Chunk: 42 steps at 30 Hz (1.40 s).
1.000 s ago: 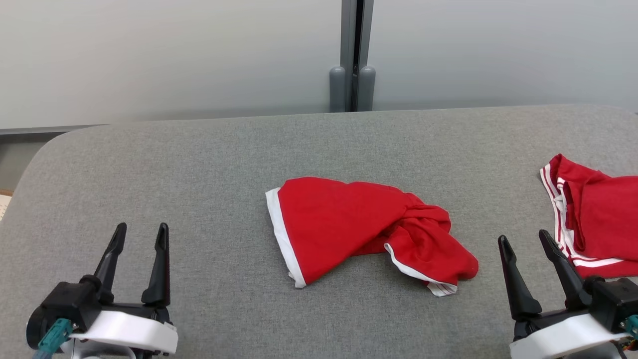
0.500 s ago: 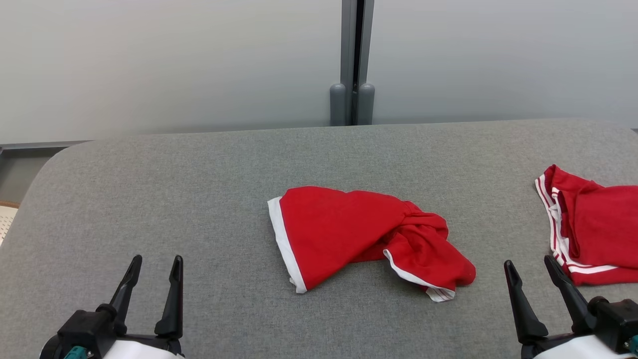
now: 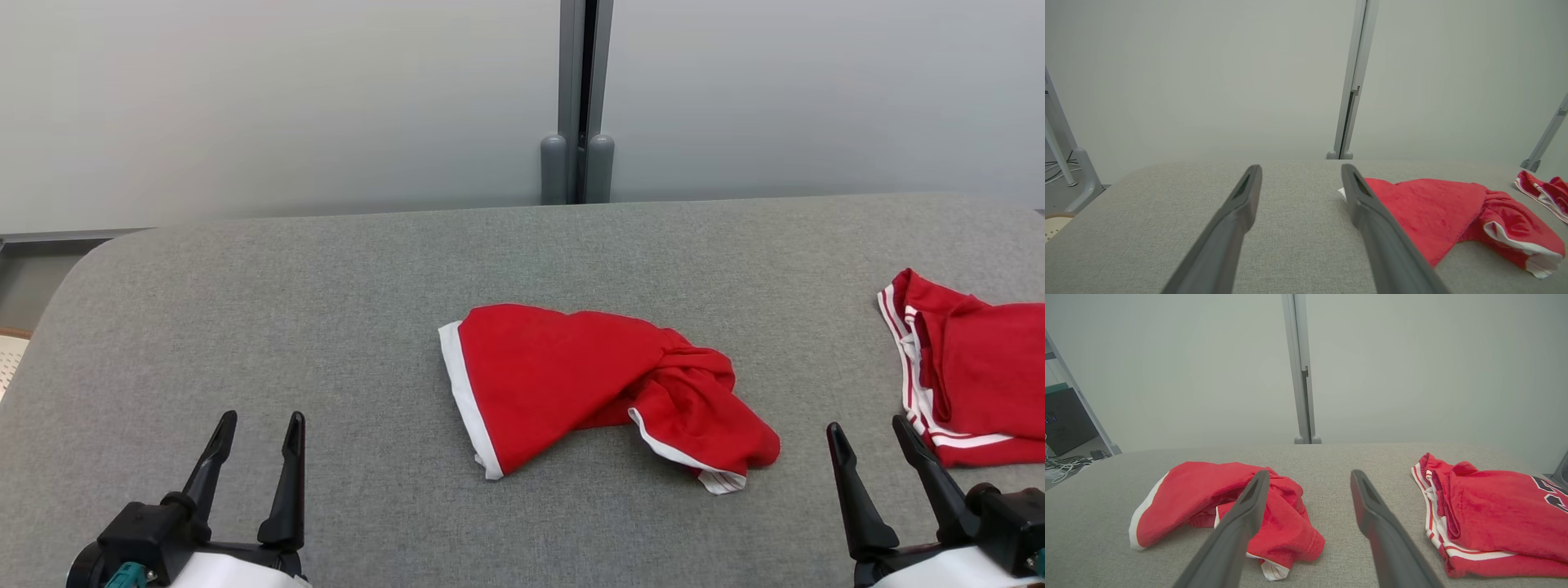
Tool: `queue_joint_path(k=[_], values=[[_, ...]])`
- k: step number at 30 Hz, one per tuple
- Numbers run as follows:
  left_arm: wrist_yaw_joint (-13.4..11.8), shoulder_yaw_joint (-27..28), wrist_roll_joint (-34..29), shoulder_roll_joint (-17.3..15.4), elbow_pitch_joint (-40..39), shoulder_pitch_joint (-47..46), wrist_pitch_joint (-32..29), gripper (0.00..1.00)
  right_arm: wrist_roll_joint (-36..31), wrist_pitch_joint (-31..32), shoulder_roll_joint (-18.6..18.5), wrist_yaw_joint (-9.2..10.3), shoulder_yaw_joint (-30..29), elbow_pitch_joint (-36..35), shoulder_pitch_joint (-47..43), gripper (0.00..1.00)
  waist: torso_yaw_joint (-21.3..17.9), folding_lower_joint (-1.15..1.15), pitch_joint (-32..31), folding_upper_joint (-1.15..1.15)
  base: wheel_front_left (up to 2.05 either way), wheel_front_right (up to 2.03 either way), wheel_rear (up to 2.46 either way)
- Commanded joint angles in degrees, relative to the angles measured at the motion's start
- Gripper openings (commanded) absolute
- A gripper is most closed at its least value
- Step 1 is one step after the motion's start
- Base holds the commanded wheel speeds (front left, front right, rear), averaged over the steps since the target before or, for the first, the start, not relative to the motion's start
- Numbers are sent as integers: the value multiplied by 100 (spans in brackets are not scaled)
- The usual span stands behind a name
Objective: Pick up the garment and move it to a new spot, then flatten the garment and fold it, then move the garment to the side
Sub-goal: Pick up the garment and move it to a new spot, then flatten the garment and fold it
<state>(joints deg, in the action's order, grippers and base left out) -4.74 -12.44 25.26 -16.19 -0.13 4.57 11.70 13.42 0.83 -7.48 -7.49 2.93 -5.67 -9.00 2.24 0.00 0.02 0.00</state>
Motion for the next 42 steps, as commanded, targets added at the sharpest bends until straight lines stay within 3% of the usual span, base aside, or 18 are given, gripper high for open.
queue_joint_path(k=[1,10,18,26,34,35,37,42], values=[[-69,-9,-41,-61,-36,53,-16,100,31,-4,-14,0,-14,11,35,100,14,0,-6,0,0,0,0],[-139,-75,-99,-44,-149,-103,-86,100,54,29,-36,0,126,50,142,100,179,0,40,0,0,0,0],[51,-208,-71,77,-75,-672,25,100,140,65,-165,0,1205,512,801,100,760,0,455,0,0,0,0],[273,-311,-89,343,318,-1248,249,100,346,106,-183,0,2489,1989,1846,100,1513,0,913,0,0,0,0],[467,-248,-174,490,643,-1468,343,100,340,149,4,0,2938,3809,2634,100,1862,0,942,0,0,0,0],[476,-223,-183,492,668,-1470,346,100,358,157,27,0,2972,3942,2662,72,1855,0,930,0,0,0,0],[500,-185,-212,503,698,-1489,351,100,398,47,72,0,3020,4095,2750,0,1811,0,910,0,0,0,0],[564,-95,-279,501,698,-1464,352,100,577,-431,148,0,3019,4012,2962,0,1594,0,849,0,0,0,0]])
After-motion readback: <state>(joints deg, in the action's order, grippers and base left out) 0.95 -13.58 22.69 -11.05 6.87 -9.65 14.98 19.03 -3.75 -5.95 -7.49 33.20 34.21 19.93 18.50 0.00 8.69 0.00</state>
